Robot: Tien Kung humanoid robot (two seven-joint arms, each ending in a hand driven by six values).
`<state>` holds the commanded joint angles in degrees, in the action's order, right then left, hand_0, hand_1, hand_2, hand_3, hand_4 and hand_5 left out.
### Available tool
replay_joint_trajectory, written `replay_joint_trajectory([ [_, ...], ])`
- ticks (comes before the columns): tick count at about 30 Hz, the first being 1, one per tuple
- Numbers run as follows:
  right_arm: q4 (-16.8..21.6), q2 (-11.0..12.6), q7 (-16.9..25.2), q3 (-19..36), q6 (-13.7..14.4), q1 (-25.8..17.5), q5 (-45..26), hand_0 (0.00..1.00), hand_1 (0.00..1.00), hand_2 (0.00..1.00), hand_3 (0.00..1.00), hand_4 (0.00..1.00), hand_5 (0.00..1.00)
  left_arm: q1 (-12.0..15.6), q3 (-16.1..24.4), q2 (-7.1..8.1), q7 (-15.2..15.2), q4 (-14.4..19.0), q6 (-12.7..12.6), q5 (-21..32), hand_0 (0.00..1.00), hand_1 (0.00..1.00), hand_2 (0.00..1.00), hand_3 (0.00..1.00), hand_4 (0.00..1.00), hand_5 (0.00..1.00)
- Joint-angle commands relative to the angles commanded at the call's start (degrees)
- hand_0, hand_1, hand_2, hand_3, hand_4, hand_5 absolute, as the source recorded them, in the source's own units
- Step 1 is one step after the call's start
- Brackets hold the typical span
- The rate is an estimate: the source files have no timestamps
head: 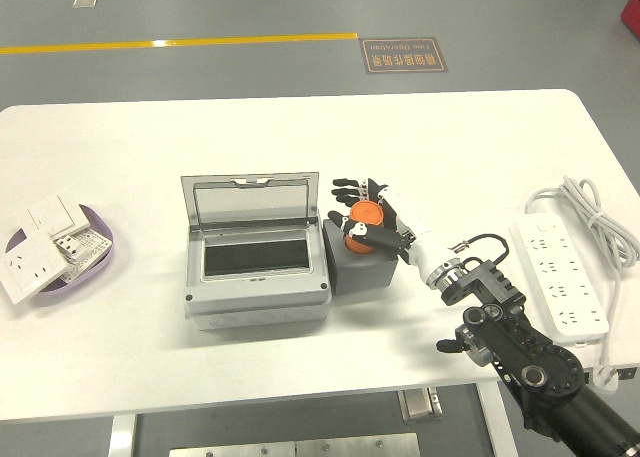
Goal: Pick up the cylinder from the cube,place it in the box,flap close box
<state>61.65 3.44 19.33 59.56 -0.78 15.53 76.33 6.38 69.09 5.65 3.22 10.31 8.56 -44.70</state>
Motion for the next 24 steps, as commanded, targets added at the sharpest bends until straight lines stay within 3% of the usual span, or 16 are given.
replay_joint_trajectory([
  [6,-0.06,-0.05,0.17,-0.41,0.47,0.07,0.14,0.841,0.786,0.762,0.764,0.837,0.323,-0.08,-0.13,-0.02,0.0,0.0,0.01,0.04,0.635,0.677,0.68,0.739,0.818,0.316],
  [7,-0.05,-0.06,0.21,-0.5,0.6,0.07,0.13,0.82,0.778,0.752,0.758,0.716,0.21,-0.09,-0.13,-0.02,0.01,0.0,0.0,0.02,0.635,0.678,0.68,0.739,0.818,0.317],
  [12,0.0,-0.12,0.25,-0.77,1.16,0.05,0.11,0.82,0.778,0.752,0.758,0.716,0.21,-0.15,-0.18,0.01,0.03,0.0,-0.01,0.02,0.635,0.678,0.68,0.739,0.818,0.317],
  [13,0.02,-0.13,0.24,-0.86,1.28,0.03,0.13,0.794,0.751,0.716,0.714,0.4,0.055,-0.17,-0.21,0.02,0.03,0.0,-0.02,0.03,0.635,0.678,0.68,0.74,0.819,0.319],
  [18,0.12,-0.24,0.17,-1.25,1.72,-0.05,0.24,0.794,0.751,0.716,0.714,0.4,0.055,-0.22,-0.27,0.04,0.04,0.0,-0.02,0.0,0.635,0.678,0.68,0.74,0.819,0.319],
  [19,0.14,-0.25,0.17,-1.28,1.78,-0.06,0.26,0.791,0.719,0.674,0.674,0.164,0.016,-0.23,-0.27,0.04,0.05,0.0,-0.02,-0.01,0.635,0.678,0.68,0.74,0.819,0.318],
  [24,0.27,-0.28,0.09,-1.45,2.12,-0.06,0.26,0.791,0.719,0.674,0.674,0.164,0.016,-0.27,-0.4,0.09,0.05,0.0,-0.05,0.05,0.635,0.678,0.68,0.74,0.819,0.318],
])
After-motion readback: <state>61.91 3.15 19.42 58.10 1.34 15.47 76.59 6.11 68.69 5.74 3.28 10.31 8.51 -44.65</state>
